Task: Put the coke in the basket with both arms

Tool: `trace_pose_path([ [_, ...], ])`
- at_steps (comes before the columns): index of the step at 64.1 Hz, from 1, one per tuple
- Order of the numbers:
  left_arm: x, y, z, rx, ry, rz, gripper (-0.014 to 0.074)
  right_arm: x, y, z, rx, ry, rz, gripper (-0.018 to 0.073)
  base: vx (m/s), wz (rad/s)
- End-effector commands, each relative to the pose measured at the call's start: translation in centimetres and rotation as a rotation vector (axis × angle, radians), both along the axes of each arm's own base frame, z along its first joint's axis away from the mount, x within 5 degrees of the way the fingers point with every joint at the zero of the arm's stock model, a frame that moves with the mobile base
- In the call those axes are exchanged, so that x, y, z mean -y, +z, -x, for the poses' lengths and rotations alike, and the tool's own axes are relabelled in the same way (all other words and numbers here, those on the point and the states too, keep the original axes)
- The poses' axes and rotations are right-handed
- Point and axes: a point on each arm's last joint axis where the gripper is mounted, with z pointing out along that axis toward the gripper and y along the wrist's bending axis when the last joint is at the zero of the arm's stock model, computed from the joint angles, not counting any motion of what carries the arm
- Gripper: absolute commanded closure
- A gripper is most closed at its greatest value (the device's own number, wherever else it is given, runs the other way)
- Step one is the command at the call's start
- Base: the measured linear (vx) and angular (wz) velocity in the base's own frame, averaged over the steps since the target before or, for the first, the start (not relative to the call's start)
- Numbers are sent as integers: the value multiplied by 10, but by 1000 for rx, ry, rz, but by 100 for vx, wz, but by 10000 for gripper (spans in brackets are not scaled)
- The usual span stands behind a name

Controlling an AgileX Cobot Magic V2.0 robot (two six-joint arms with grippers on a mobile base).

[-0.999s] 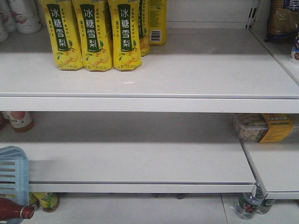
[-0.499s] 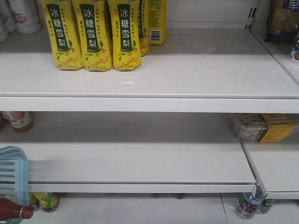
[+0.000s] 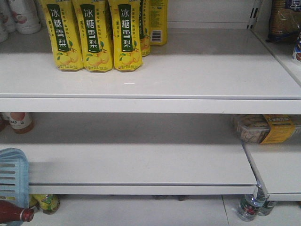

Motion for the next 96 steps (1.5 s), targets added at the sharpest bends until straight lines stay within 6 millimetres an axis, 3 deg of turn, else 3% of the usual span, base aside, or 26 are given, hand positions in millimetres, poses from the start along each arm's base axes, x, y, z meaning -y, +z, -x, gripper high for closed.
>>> trace_pose_path([
  [1,-1,19,1,198,11,-43,603,-2,12,0,65,20,29,568,0,0],
  [20,-1,19,1,197,11,-43,603,1,11,0,45,-63,22,568,0,0],
  [35,-1,19,1,197,11,-43,603,1,3,0,-73,-201,-145,568,0,0],
  [45,-1,19,1,197,11,-43,603,-3,-1,2,-109,-226,-110,568,0,0],
  [55,-1,19,1,197,11,-43,603,-6,-6,-2,-48,-228,-50,568,0,0],
  [76,-1,19,1,197,11,-43,603,-9,-50,-7,129,-192,-122,568,0,0],
  [96,-1,19,1,197,11,-43,603,-11,-59,-5,134,-160,-97,568,0,0],
])
